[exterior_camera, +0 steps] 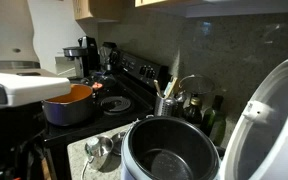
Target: Remove the jar from the silver pot and put it inside the rice cooker
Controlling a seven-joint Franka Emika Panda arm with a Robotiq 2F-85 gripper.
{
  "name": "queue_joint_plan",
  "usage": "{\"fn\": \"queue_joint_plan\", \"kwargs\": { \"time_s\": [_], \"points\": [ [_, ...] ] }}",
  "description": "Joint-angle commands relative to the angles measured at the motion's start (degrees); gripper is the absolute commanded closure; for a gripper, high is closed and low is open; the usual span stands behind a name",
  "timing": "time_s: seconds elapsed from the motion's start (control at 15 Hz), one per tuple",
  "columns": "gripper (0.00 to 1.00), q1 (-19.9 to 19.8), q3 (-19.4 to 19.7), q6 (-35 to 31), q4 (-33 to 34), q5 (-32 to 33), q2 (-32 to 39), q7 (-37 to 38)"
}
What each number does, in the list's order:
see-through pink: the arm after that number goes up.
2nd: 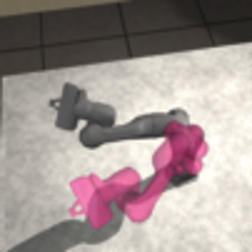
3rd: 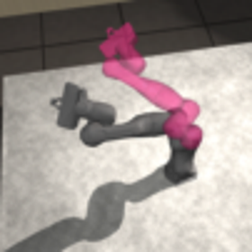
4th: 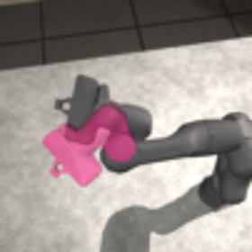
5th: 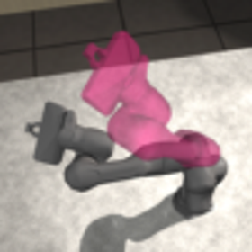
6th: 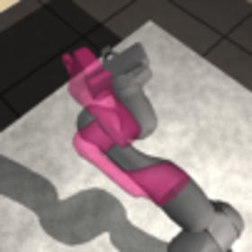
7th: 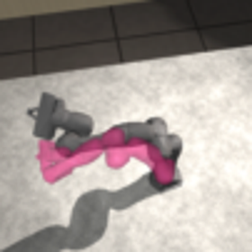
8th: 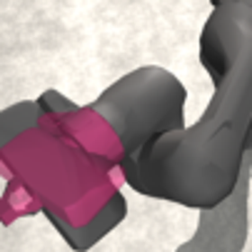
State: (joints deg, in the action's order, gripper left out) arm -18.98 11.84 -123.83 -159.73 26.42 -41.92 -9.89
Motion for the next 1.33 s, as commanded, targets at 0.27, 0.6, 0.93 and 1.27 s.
{"fn": "queue_joint_plan", "kwargs": {
  "time_s": [0.27, 0.6, 0.93, 1.27],
  "points": [
    [0.0, 0.22, 0.13, 0.26, 0.11, 0.05, -0.06, 0.08],
    [0.0, 0.22, 0.13, 0.26, 0.11, 0.05, -0.06, 0.08],
    [0.0, 3.71, 0.93, -2.95, 1.72, -1.71, 4.78, -1.89],
    [0.0, 7.18, 0.22, -7.15, 4.4, -2.94, 10.63, -3.03]
  ]
}}
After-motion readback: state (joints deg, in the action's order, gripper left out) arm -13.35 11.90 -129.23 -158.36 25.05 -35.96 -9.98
